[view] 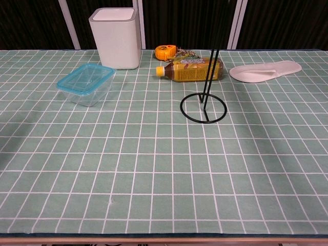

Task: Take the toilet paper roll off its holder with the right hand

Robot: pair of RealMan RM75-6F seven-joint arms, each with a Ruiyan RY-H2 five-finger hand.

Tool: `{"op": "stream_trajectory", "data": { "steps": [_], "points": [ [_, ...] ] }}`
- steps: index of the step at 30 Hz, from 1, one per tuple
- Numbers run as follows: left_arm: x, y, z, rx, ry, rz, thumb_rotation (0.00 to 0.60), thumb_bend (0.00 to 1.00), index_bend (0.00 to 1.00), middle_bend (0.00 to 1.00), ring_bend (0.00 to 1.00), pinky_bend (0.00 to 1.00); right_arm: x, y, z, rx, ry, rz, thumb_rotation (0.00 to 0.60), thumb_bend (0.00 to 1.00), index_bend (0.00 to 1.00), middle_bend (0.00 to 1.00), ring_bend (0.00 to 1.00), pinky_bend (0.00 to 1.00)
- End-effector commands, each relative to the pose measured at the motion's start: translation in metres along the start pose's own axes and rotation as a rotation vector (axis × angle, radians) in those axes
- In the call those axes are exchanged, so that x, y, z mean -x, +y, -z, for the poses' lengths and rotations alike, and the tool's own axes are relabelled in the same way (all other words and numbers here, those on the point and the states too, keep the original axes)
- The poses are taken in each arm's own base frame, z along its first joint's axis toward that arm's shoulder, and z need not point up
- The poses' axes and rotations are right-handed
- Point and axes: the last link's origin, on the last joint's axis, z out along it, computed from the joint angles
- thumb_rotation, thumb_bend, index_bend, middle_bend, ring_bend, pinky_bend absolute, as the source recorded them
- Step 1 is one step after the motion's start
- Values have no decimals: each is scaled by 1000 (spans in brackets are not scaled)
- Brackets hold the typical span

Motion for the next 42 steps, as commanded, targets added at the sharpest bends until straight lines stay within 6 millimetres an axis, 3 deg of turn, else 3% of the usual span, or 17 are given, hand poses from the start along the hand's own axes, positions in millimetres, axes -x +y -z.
{"op": "stream_trajectory", "data": {
  "steps": [1, 8, 14, 20, 27, 33, 42],
  "points": [
    [0, 0, 0, -1, -1, -1, 600, 176, 43, 0, 0, 14, 11, 61, 25, 97, -56, 32, 600, 0, 397, 336, 289, 27],
    [2, 1, 0, 1, -4, -4, 600, 176, 43, 0, 0, 14, 31, 120, 62, 183, -150, 30, 600, 0, 397, 336, 289, 27],
    [1, 0, -1, -5, -3, -1, 600, 176, 43, 0, 0, 15, 65, 143, 92, 187, -256, -40, 600, 0, 397, 335, 285, 27],
    [2, 1, -1, -1, -11, -2, 600, 176, 43, 0, 0, 15, 113, 146, 103, 128, -347, -136, 600, 0, 397, 335, 269, 27],
    [2, -1, -2, -10, -9, 2, 600, 176, 43, 0, 0, 15, 165, 144, 98, 49, -373, -196, 600, 0, 397, 334, 257, 27],
    [2, 0, -2, -5, -12, -1, 600, 176, 43, 0, 0, 15, 198, 142, 88, 26, -390, -190, 600, 0, 397, 334, 252, 27],
    [4, 0, -3, -11, -15, -6, 600, 176, 43, 0, 0, 15, 227, 147, 80, 37, -431, -125, 600, 0, 340, 277, 167, 24]
  ]
}}
